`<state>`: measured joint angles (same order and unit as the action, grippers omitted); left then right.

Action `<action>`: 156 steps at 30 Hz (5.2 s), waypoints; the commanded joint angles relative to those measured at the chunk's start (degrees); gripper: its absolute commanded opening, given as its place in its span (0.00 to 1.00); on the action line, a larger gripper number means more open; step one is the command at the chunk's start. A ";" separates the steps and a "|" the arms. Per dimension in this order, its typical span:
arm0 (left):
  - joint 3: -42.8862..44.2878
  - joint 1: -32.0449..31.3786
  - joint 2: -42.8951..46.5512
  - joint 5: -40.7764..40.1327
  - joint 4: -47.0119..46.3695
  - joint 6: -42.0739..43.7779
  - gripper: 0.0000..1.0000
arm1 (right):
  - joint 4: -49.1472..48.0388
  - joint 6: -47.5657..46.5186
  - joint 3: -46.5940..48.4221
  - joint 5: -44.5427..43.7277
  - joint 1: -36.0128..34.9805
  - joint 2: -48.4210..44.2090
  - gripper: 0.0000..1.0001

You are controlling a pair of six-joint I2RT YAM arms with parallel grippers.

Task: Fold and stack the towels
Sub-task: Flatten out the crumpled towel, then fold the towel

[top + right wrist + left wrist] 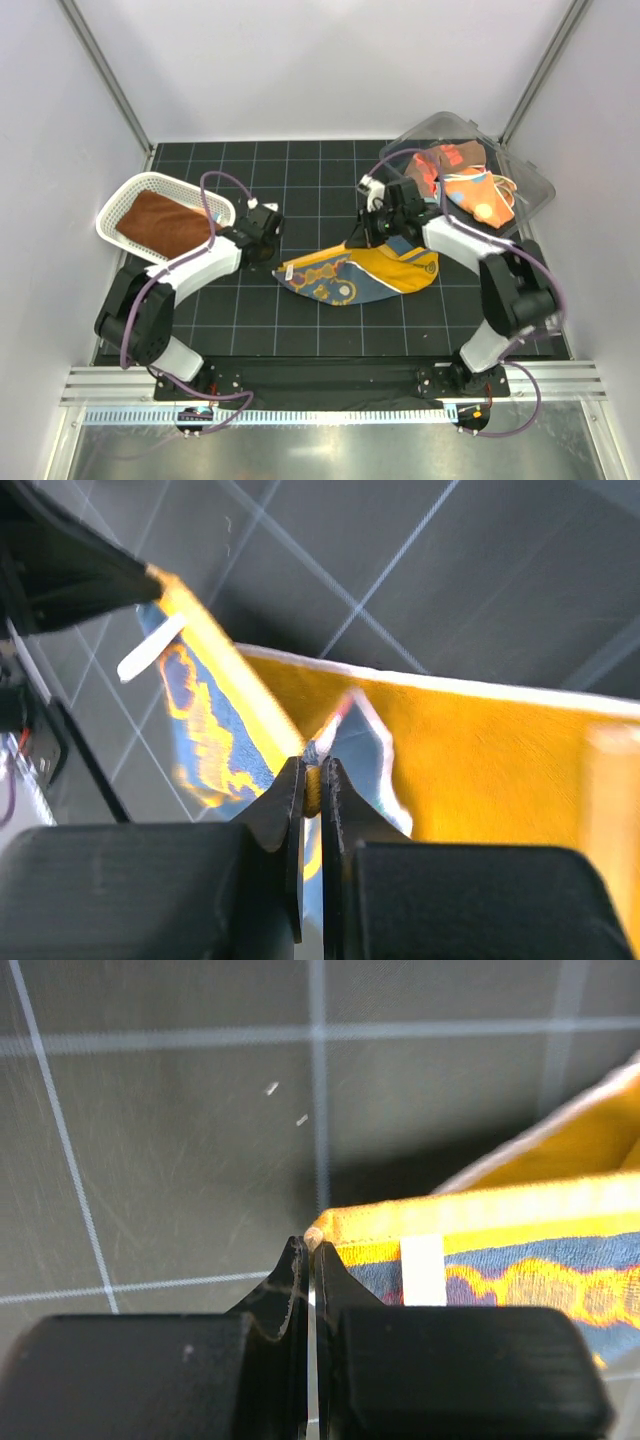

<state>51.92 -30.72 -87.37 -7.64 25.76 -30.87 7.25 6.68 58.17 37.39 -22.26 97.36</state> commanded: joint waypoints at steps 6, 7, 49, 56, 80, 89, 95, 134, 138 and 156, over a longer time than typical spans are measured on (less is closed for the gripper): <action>18.99 0.13 16.69 12.98 3.95 5.39 0.00 | 16.91 4.83 9.05 -20.16 -3.05 -28.87 0.01; 22.57 0.05 19.41 15.70 3.69 4.95 0.00 | 18.58 5.01 11.59 -20.77 -4.27 -33.42 0.01; 52.62 17.88 -26.51 28.81 -18.46 3.19 0.00 | -6.09 4.92 38.21 -17.28 8.10 12.22 0.01; 60.58 20.17 -36.02 32.68 -19.87 3.44 0.00 | -6.63 2.73 45.98 -14.45 9.43 19.88 0.01; 15.69 7.27 -5.97 28.66 -19.17 9.16 0.00 | 11.74 5.62 13.74 -16.37 11.10 -6.47 0.01; 5.04 0.22 2.63 21.62 -16.71 8.90 0.00 | 13.50 10.72 -1.29 -18.84 11.01 -15.52 0.02; 0.29 -1.62 8.35 19.50 -16.88 9.60 0.00 | 13.76 12.13 -7.01 -19.81 11.01 -19.40 0.01; -0.18 -13.94 7.15 2.22 -7.13 2.31 0.59 | 22.82 20.57 -10.27 -25.61 10.66 -28.02 0.42; 5.37 -8.40 -1.12 5.52 -4.93 0.90 0.58 | 18.25 21.80 -13.78 -25.78 10.66 -24.86 0.41; 21.02 5.14 -19.67 9.57 -0.55 2.04 0.38 | 3.56 38.40 -32.51 -34.74 -9.20 -27.40 0.40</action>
<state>68.60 -28.34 -106.76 1.37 22.83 -29.54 12.36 38.65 28.29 5.76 -28.10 71.09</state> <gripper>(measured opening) 0.389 0.399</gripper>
